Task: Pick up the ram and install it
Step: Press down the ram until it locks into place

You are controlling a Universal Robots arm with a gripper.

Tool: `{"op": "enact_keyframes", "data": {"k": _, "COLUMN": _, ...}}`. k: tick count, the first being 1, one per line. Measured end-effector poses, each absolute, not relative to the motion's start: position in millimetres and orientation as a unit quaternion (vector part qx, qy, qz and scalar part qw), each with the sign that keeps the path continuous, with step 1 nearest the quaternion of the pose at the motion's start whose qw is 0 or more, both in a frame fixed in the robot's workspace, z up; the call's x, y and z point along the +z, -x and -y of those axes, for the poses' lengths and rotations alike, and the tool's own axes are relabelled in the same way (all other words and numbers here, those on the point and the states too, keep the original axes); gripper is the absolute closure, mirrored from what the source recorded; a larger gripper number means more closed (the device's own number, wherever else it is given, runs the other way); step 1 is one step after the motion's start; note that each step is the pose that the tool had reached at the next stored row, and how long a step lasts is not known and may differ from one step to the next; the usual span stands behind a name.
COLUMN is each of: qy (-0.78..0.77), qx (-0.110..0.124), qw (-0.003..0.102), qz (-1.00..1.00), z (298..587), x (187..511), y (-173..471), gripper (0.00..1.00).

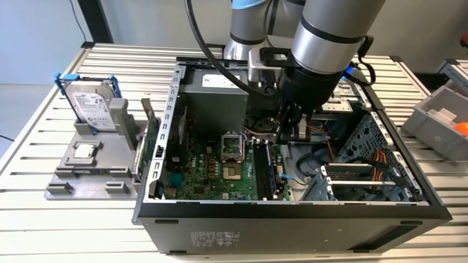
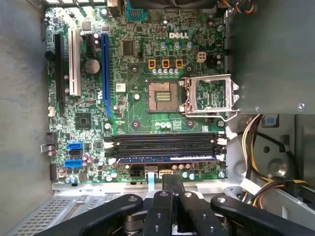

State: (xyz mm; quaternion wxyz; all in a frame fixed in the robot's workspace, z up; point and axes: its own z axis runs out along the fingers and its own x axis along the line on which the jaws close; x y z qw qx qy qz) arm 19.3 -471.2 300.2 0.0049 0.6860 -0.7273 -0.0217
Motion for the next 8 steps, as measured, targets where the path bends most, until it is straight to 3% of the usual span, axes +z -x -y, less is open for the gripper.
{"op": "enact_keyframes", "data": {"k": 8, "qy": -0.686, "qx": -0.021, "qw": 0.006, "qz": 0.727, "z": 471.2, "x": 300.2, "y": -19.3, "gripper": 1.00}}
